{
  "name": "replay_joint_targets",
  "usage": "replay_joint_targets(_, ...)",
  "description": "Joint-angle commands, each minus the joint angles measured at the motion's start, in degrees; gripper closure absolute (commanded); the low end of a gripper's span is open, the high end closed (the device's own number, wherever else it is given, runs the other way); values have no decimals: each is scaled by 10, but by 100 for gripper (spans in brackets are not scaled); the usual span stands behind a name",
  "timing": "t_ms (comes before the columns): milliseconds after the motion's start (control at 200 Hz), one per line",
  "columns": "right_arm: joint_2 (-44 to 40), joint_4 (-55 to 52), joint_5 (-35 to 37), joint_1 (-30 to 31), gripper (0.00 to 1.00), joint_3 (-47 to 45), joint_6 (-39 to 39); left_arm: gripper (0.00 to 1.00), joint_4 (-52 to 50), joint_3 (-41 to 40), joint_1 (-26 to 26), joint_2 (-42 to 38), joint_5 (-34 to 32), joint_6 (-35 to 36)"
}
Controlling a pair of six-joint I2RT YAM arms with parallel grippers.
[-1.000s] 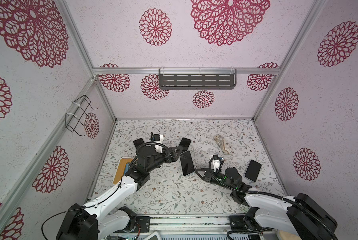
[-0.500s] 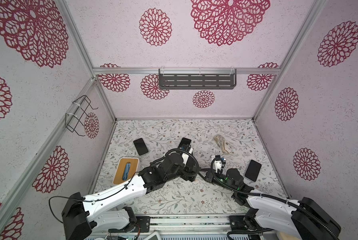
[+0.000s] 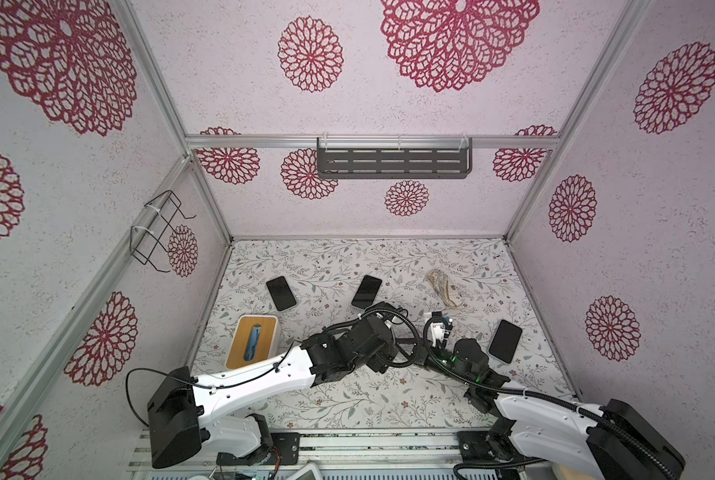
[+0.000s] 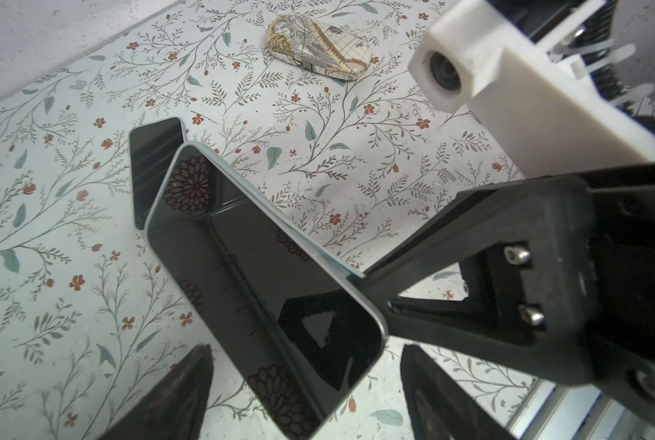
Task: Take the phone out of the phone case
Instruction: Remove the phone case from the phone.
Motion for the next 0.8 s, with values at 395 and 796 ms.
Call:
replay_joint_targets(395, -4, 66, 3, -1, 100, 8, -8, 33, 18, 25, -15, 38, -119, 42)
replay_joint_targets(796, 4, 78, 0, 0, 100, 9, -2, 56, 66, -2, -14, 48, -95, 59)
